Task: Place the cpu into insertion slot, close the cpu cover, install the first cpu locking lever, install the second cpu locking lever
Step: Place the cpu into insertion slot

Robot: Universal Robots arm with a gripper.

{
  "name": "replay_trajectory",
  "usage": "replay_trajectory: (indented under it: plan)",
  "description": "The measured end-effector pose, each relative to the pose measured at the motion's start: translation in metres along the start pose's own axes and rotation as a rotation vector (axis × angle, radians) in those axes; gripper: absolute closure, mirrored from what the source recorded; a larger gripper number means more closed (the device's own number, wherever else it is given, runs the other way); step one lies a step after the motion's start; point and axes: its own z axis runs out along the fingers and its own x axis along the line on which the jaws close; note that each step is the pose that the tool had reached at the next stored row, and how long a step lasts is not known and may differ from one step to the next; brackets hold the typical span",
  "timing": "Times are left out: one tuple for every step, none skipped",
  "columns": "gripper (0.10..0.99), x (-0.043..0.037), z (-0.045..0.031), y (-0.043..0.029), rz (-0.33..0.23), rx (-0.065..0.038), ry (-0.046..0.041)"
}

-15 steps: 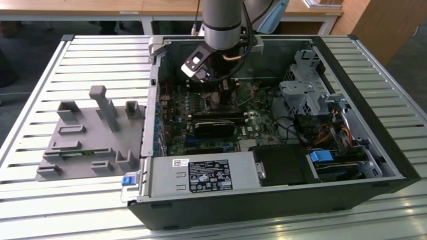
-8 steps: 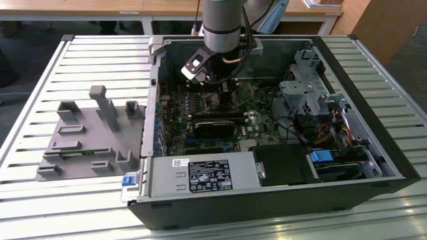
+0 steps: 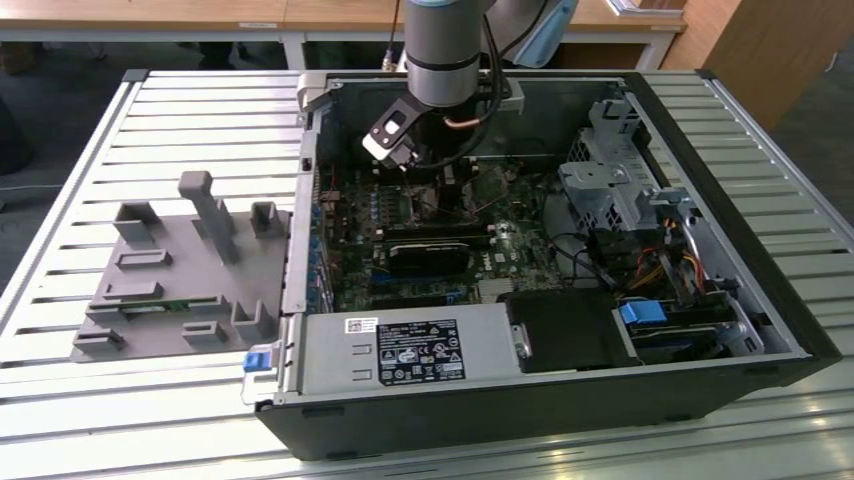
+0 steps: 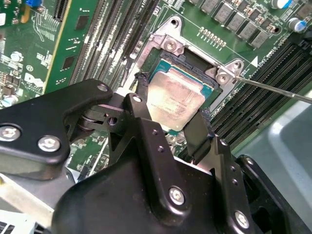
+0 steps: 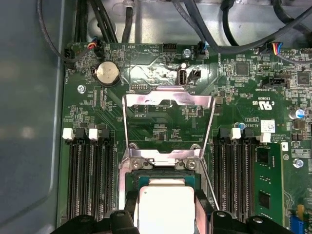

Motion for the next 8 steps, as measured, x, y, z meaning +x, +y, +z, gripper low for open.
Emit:
replay_trajectory:
  plan:
    - [0.545, 0.0001, 0.0006, 0.0, 0.0, 0.0, 0.0]
    - [0.545, 0.0002, 0.0011, -0.0001, 0.001, 0.0, 0.0]
    - [0.545, 0.0004, 0.0015, -0.0002, 0.001, 0.0, -0.0001]
    - [0.545, 0.0006, 0.0019, -0.0004, 0.002, 0.0, -0.0002]
    - [0.545, 0.0007, 0.0023, -0.0005, 0.002, 0.0, -0.0002]
    - [0.545, 0.0008, 0.0027, -0.0005, 0.002, 0.0, -0.0002]
    - [0.545, 0.0009, 0.0032, -0.0005, 0.002, 0.0, -0.0002]
    - [0.545, 0.0009, 0.0036, -0.0006, 0.002, 0.0, -0.0002]
